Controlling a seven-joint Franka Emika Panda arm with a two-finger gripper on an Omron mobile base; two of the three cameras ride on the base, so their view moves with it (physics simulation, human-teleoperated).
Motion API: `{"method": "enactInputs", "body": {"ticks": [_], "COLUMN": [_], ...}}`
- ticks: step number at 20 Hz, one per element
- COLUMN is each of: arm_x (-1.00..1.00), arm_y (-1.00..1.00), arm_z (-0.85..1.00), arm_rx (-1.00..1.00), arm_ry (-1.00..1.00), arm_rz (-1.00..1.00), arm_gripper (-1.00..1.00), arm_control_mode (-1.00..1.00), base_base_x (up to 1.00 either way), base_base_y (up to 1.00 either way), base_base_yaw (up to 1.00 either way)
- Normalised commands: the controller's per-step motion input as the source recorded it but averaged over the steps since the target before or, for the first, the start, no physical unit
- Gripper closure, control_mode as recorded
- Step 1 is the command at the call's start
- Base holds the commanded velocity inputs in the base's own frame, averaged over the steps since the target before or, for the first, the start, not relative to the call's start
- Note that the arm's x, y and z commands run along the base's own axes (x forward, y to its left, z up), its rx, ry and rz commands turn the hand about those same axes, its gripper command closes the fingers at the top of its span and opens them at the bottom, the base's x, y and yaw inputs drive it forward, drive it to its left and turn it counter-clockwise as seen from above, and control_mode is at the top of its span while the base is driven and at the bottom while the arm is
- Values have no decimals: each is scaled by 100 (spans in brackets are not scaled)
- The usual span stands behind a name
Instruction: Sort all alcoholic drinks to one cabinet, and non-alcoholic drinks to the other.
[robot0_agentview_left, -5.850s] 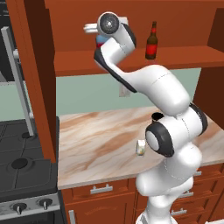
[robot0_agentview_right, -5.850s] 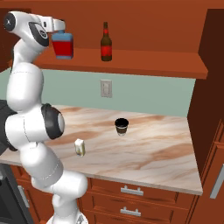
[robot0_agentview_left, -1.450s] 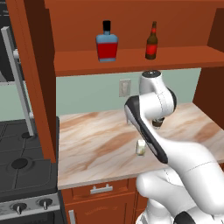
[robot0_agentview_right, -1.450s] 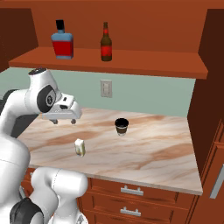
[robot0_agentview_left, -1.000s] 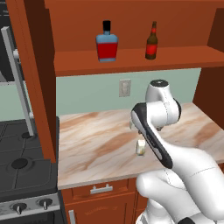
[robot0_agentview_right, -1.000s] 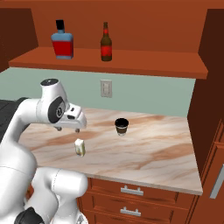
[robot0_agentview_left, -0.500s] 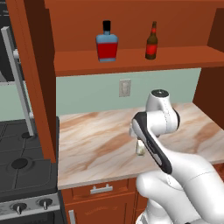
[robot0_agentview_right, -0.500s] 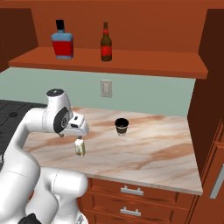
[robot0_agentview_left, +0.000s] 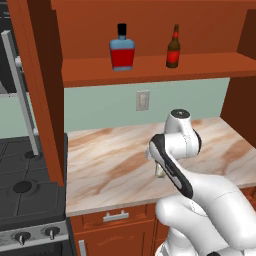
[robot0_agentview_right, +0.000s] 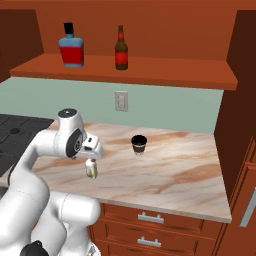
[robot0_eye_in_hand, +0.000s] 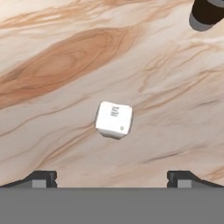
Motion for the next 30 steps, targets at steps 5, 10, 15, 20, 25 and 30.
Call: {"method": "enactInputs", "body": {"ticks": [5,10,15,20,25,30], "arm_x": [25,17,10,5,0,2], "arm_y": [0,0,0,0,0,0], "arm_z": [-18,-16,-18,-18,-20,-18], "arm_rx": [0,0,0,0,0,0], "arm_ry": [0,0,0,1,0,0], "arm_rz": [0,0,0,0,0,0], "arm_gripper": [-100,-100,-100,-100,-100,-100], "arm_control_mode": [-100,-100,-100,-100,-100,-100], "base_base_x": [0,0,0,0,0,0], "base_base_y": [0,0,0,0,0,0], "base_base_yaw": [0,0,0,0,0,0]}}
